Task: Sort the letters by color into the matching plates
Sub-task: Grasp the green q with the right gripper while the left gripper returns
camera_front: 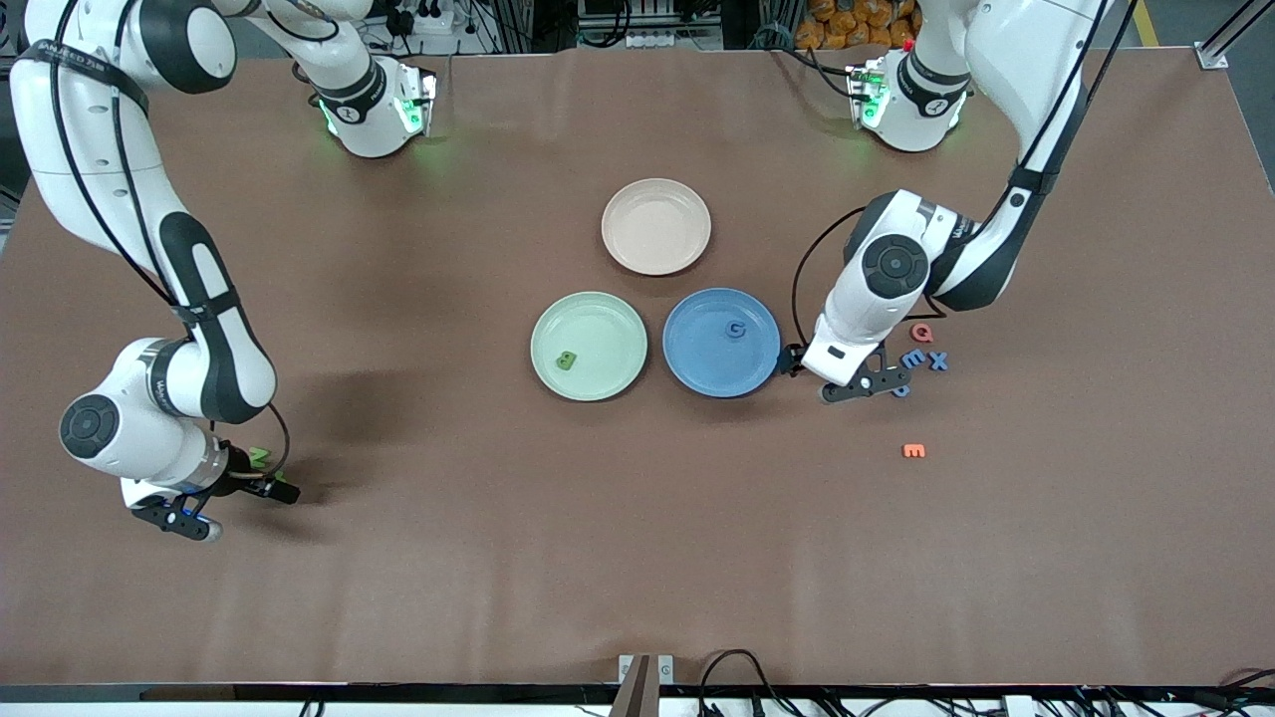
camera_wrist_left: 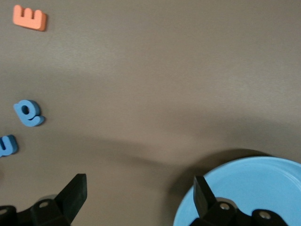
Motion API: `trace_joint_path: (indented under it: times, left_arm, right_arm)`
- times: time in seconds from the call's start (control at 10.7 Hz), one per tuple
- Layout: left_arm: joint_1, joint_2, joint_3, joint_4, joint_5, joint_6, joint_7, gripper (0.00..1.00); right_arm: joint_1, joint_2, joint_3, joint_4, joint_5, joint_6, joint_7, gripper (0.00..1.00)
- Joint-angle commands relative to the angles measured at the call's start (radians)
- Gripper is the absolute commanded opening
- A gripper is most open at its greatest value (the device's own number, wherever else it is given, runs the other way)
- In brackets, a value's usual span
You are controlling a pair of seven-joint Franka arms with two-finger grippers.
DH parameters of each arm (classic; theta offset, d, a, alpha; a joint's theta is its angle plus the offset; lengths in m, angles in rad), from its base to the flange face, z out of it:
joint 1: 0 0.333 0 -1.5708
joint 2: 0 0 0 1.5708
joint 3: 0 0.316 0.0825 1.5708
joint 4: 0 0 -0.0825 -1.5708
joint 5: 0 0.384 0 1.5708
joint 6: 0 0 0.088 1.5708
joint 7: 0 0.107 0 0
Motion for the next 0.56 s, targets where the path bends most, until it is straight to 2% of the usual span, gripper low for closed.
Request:
trace_joint_path:
  times: [0.0, 0.47]
  left_arm:
    - [0.045, -0.069, -0.005, -0.109, 0.056, 0.094, 0.007, 1.0]
    - [0.139, -0.102, -0.006, -0.16, 0.073, 0.143, -0.008, 1.0]
  right_arm:
    - [-0.031, 0.018, 0.029, 0.02, -0.031, -0.002, 0.01, 1.0]
    - [-0.027, 0.012, 0.029, -0.007, -0.031, 0.007, 0.02, 0.99]
